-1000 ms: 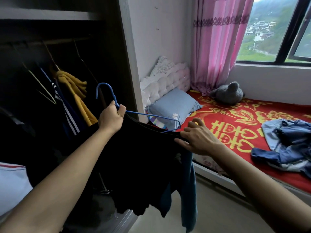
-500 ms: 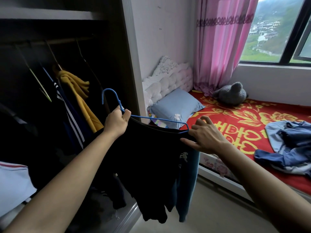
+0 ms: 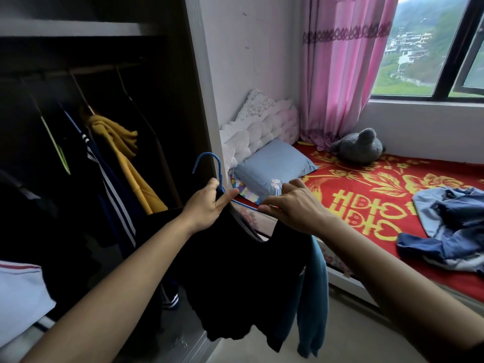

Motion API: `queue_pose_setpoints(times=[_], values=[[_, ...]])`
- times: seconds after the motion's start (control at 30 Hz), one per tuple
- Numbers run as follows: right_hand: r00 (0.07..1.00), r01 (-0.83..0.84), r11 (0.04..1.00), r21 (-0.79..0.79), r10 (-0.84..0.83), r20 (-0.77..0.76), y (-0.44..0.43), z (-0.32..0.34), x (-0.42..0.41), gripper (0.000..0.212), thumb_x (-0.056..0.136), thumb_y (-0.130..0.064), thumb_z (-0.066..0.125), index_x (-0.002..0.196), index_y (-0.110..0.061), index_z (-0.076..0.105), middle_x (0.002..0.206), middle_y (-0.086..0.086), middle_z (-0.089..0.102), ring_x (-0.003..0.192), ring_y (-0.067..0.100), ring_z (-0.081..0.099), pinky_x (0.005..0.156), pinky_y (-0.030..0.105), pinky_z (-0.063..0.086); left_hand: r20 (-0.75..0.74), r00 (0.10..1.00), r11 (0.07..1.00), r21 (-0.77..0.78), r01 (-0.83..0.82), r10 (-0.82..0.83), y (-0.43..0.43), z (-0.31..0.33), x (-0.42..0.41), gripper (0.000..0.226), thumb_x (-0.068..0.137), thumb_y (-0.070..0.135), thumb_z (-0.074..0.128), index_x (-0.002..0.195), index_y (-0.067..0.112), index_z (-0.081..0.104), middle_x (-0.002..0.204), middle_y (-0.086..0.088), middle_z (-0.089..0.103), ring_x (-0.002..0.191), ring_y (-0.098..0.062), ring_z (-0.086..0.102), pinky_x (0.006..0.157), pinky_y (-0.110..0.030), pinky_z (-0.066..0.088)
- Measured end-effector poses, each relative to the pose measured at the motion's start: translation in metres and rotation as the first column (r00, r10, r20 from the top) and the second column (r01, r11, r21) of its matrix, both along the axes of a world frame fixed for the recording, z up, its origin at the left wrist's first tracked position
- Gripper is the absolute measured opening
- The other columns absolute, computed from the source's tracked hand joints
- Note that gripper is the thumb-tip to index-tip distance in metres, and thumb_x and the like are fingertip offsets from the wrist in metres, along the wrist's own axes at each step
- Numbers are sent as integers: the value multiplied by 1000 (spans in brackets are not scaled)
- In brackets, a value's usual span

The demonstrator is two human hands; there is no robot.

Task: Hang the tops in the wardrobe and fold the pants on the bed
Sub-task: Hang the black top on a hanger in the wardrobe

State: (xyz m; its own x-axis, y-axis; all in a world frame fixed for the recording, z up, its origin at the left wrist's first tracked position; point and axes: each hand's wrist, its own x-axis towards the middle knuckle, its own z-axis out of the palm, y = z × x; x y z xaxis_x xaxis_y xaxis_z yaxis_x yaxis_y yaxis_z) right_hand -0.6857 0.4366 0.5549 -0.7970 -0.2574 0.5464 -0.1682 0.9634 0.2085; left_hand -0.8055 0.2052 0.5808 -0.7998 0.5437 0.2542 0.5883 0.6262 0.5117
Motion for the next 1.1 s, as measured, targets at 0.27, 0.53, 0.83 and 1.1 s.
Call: queue_pose_setpoints(times=[0.27, 0.53, 0.83, 1.1], values=[[990, -41, 998, 46, 34, 140, -4, -2, 3, 39, 103, -56, 32, 97, -32, 63, 73, -8, 64, 79, 19, 52, 86, 36, 35, 41, 999, 998, 60, -18, 16, -11, -11, -1, 60, 77, 78, 35, 91, 20, 43, 65, 7, 48, 58, -11, 50, 54, -29, 37], [957, 172, 973, 151, -202, 210, 41, -4, 20, 40, 102, -53, 26, 112, -32, 59, 105, -6, 56, 102, 18, 54, 102, 40, 33, 25, 987, 981, 109, -160, 158, -48, -4, -22, 57, 87, 71, 26, 98, 19, 48, 75, 0, 60, 66, -15, 60, 54, -27, 41], [959, 155, 988, 19, -156, 236, 19, -10, 14, 26, 101, -42, 45, 118, -32, 62, 111, -2, 56, 102, 20, 56, 85, 36, 46, -78, 978, 960, 220, -171, 192, -45, 16, -17, 55, 93, 67, 31, 87, 16, 50, 66, 3, 55, 61, -14, 57, 54, -28, 40], [962, -23, 866, -500, 154, 223, -20, -6, -13, 33, 102, -52, 32, 91, -29, 53, 83, -11, 55, 77, -1, 52, 69, 21, 40, -51, 970, 954, 197, -224, 238, -51, 19, -12, 55, 94, 64, 34, 97, 13, 52, 70, 4, 55, 64, -13, 56, 55, -26, 38]])
